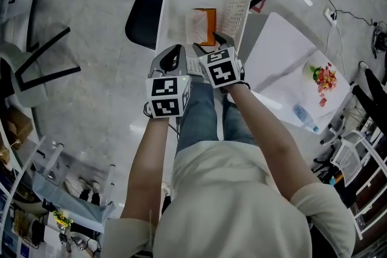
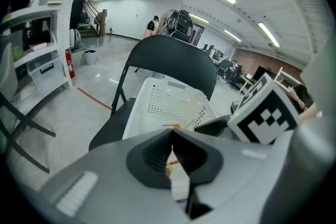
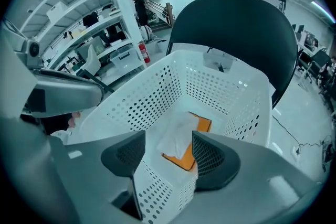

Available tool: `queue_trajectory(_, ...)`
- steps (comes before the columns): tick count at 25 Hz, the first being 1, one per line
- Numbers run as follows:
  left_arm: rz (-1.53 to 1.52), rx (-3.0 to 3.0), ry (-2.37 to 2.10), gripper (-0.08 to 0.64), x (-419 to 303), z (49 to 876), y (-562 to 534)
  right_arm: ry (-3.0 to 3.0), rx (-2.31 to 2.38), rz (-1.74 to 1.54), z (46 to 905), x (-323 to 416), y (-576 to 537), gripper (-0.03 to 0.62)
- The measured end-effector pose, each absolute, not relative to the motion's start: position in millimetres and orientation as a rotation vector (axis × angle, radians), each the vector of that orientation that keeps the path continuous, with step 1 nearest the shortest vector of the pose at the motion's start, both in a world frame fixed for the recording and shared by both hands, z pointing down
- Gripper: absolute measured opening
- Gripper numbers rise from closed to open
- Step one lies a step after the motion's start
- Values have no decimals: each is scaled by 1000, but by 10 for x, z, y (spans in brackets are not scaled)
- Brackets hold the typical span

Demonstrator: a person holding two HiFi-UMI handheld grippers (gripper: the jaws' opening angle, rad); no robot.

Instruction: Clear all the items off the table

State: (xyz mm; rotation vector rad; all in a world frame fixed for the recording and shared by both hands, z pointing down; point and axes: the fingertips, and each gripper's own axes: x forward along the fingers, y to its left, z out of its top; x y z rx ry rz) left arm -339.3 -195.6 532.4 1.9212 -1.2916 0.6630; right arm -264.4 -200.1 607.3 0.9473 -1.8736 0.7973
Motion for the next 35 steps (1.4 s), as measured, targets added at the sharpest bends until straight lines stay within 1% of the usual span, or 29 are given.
queue_trajectory(3, 658, 1928, -1292, 11, -3371, 5287, -1946, -1876, 954, 801, 6025, -2618, -1977, 243)
queue_trajectory(4, 657, 1931, -1292, 11, -3361, 5273, -1945, -1878, 956, 803, 6003, -2610, -1970, 220)
queue_trajectory(6, 657, 1938, -1291, 11, -3339, 5245, -1943, -1878, 967, 804, 5955, -2583, -1957, 154)
queue_trajectory(9, 653, 1945, -1290, 11, -3303, 5191, -1936, -1863, 1002, 781, 5884, -2514, -1948, 24)
queue_trajectory(10, 652, 1949, -1289, 11, -3290, 5173, -1933, -1861, 1011, 775, 5865, -2496, -1945, -2)
queue_trajectory(22, 670, 2017, -1267, 9, -3135, 4962, -1854, -1882, 1077, 761, 5610, -2347, -1847, -2)
queue_trajectory(35, 671, 2096, -1195, 9, -2814, 4695, -1766, -1905, 1210, 785, 5164, -2098, -1690, -2)
